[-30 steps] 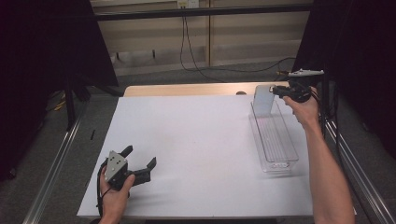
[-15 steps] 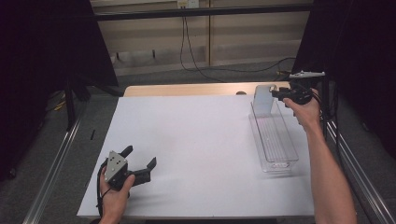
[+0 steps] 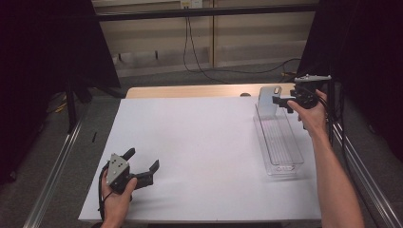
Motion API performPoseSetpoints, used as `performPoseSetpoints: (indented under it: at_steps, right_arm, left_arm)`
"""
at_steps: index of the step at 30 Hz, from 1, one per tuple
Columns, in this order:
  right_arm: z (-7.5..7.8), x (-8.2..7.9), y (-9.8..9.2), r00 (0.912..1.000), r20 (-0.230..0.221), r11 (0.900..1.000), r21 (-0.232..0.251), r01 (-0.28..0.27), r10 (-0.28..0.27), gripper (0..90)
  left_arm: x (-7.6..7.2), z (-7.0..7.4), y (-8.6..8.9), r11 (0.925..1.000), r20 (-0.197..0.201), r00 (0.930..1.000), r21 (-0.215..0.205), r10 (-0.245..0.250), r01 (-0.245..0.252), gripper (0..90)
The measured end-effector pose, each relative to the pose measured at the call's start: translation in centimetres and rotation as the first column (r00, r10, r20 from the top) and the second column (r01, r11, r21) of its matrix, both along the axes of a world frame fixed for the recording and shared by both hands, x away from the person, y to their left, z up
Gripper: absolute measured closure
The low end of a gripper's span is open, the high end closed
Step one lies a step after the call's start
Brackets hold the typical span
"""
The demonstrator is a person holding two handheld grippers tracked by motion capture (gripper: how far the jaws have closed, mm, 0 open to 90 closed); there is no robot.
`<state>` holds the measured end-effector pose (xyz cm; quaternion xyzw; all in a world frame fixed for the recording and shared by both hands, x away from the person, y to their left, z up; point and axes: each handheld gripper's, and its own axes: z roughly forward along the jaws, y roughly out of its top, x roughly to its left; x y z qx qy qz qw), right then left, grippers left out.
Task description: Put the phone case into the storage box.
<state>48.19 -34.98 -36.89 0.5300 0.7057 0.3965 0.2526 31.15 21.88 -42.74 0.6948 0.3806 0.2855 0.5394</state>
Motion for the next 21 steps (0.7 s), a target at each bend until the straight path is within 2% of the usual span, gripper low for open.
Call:
performPoseSetpoints:
  at_steps: [3,6,8,10,14,16,21]
  right_arm:
    - [-0.1,-0.3,-0.2,0.9999,0.011,1.000,0.004,0.010,-0.010,0.8]
    - [-0.1,-0.5,-0.4,0.9995,0.015,1.000,0.006,0.027,-0.027,2.3]
    - [0.0,-0.7,-0.5,0.9998,0.011,1.000,0.007,0.017,-0.017,2.2]
    - [-0.1,-1.2,-0.4,0.9988,0.046,1.000,-0.004,0.014,-0.014,2.0]
    - [-0.1,-1.5,0.0,0.9982,0.057,1.000,-0.015,0.018,-0.017,2.0]
    - [-0.2,-1.7,0.1,0.9966,0.082,1.000,-0.022,0.003,-0.001,2.7]
    - [-0.2,-1.8,0.4,0.9924,0.113,0.998,0.021,-0.051,0.049,1.9]
  left_arm:
    - [0.2,0.0,-0.1,1.0000,0.001,1.0000,-0.002,0.001,-0.001,3.8]
    - [0.4,0.0,-0.2,1.0000,-0.002,1.0000,0.003,0.004,-0.004,3.9]
    - [0.5,-0.1,-0.3,0.9999,-0.006,0.9999,0.006,0.009,-0.009,3.9]
    - [0.5,-0.1,-0.3,1.0000,-0.007,0.9999,0.003,0.008,-0.008,3.9]
    - [0.5,-0.1,-0.4,1.0000,-0.006,0.9999,0.003,0.009,-0.009,3.9]
    - [0.5,-0.1,-0.3,1.0000,-0.007,1.0000,0.007,0.006,-0.006,3.9]
    - [0.3,-0.1,0.0,1.0000,-0.002,1.0000,0.002,0.008,-0.008,3.9]
